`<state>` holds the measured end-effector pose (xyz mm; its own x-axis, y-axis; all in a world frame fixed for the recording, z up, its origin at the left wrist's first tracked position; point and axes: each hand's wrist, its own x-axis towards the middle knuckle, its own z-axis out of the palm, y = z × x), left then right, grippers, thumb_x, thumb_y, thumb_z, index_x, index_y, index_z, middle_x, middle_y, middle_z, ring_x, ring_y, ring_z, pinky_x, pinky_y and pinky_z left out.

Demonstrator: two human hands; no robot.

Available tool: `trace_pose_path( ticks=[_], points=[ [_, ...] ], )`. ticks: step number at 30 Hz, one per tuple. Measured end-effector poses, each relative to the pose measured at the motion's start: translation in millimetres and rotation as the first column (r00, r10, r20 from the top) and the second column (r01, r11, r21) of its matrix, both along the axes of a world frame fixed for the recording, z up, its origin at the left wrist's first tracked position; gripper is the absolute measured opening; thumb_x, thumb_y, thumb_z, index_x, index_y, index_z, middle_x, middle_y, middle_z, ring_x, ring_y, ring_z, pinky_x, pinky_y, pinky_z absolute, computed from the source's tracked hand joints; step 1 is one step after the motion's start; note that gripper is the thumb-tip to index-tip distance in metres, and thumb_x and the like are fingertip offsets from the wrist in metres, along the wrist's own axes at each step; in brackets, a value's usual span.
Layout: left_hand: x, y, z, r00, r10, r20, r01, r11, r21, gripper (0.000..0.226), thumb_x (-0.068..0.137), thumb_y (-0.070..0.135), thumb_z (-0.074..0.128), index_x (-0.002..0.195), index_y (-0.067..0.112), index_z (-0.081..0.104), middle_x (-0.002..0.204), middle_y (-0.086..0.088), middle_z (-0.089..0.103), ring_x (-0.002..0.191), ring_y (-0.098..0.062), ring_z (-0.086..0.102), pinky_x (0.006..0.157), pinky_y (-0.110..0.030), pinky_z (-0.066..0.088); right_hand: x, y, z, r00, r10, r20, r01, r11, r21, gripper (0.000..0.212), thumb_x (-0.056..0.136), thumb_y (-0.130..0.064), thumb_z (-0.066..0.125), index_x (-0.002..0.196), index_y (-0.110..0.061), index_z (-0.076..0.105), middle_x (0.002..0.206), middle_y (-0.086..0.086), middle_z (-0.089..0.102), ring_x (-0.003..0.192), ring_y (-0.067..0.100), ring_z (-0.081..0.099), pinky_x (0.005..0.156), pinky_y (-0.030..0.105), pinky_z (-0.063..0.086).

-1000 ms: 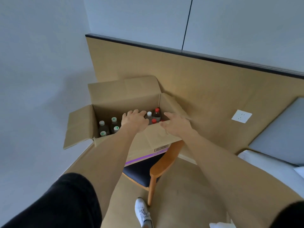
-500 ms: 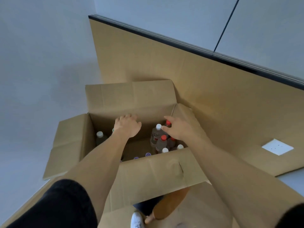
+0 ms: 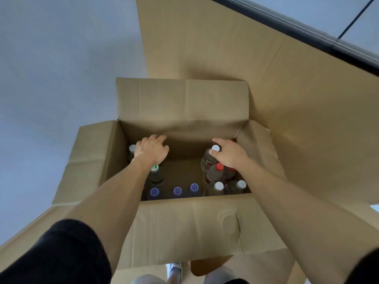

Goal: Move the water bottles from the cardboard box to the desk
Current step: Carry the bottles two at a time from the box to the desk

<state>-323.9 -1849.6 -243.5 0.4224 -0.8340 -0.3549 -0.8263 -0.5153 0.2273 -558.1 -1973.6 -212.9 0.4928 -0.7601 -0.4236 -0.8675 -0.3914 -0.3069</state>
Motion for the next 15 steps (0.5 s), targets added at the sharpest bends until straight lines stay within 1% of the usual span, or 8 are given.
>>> trace_pose_path(
  ticks=[4, 7, 9, 12, 15],
  points=[
    [4, 2, -13, 0.999, 0.038, 0.018, -0.039, 0.998, 0.048, 0.052, 0.104, 0.040, 0.037, 0.155, 0.027, 0.035, 0.151, -0.009, 0.045, 0.133, -0.037, 0.045, 0.106, -0.050, 0.036, -2, -16, -13, 1.000, 0.013, -0.008, -0.013, 0.999, 0.031, 0.057, 0.101, -0.046, 0.051, 0.154, -0.027, 0.037, 0.154, 0.005, 0.045, 0.139, 0.029, 0.042, 0.112, 0.045, 0.039],
    [-1, 4, -22, 0.997, 0.015, 0.077, -0.022, 0.996, 0.089, 0.053, 0.104, 0.041, 0.040, 0.154, 0.025, 0.036, 0.147, -0.010, 0.048, 0.130, -0.036, 0.048, 0.103, -0.050, 0.040, -7, -24, -26, 0.999, 0.028, -0.030, -0.027, 0.999, 0.045, 0.056, 0.101, -0.042, 0.054, 0.152, -0.026, 0.039, 0.149, 0.008, 0.049, 0.134, 0.031, 0.048, 0.108, 0.042, 0.044],
    [-5, 4, -28, 0.995, -0.016, 0.100, 0.003, 0.991, 0.133, 0.051, 0.102, 0.043, 0.046, 0.150, 0.023, 0.042, 0.145, -0.010, 0.050, 0.128, -0.035, 0.049, 0.102, -0.049, 0.042, -10, -28, -34, 0.997, 0.047, -0.053, -0.044, 0.997, 0.058, 0.055, 0.100, -0.041, 0.057, 0.151, -0.026, 0.042, 0.146, 0.009, 0.052, 0.131, 0.032, 0.050, 0.106, 0.041, 0.045],
    [-9, 5, -38, 0.996, -0.054, 0.075, 0.034, 0.967, 0.252, 0.048, 0.100, 0.043, 0.053, 0.143, 0.023, 0.050, 0.142, -0.009, 0.051, 0.126, -0.032, 0.049, 0.100, -0.047, 0.045, -11, -31, -49, 0.992, 0.085, -0.097, -0.075, 0.992, 0.106, 0.049, 0.097, -0.038, 0.061, 0.143, -0.026, 0.049, 0.141, 0.010, 0.057, 0.128, 0.032, 0.053, 0.104, 0.042, 0.046],
    [-8, 8, -46, 0.999, -0.014, 0.033, 0.002, 0.943, 0.333, 0.055, 0.098, 0.038, 0.060, 0.149, 0.023, 0.044, 0.146, -0.009, 0.047, 0.130, -0.033, 0.048, 0.104, -0.047, 0.046, -10, -31, -65, 0.981, 0.139, -0.132, -0.116, 0.980, 0.164, 0.048, 0.094, -0.030, 0.064, 0.141, -0.026, 0.052, 0.137, 0.009, 0.059, 0.125, 0.031, 0.055, 0.101, 0.040, 0.049]
  ],
)
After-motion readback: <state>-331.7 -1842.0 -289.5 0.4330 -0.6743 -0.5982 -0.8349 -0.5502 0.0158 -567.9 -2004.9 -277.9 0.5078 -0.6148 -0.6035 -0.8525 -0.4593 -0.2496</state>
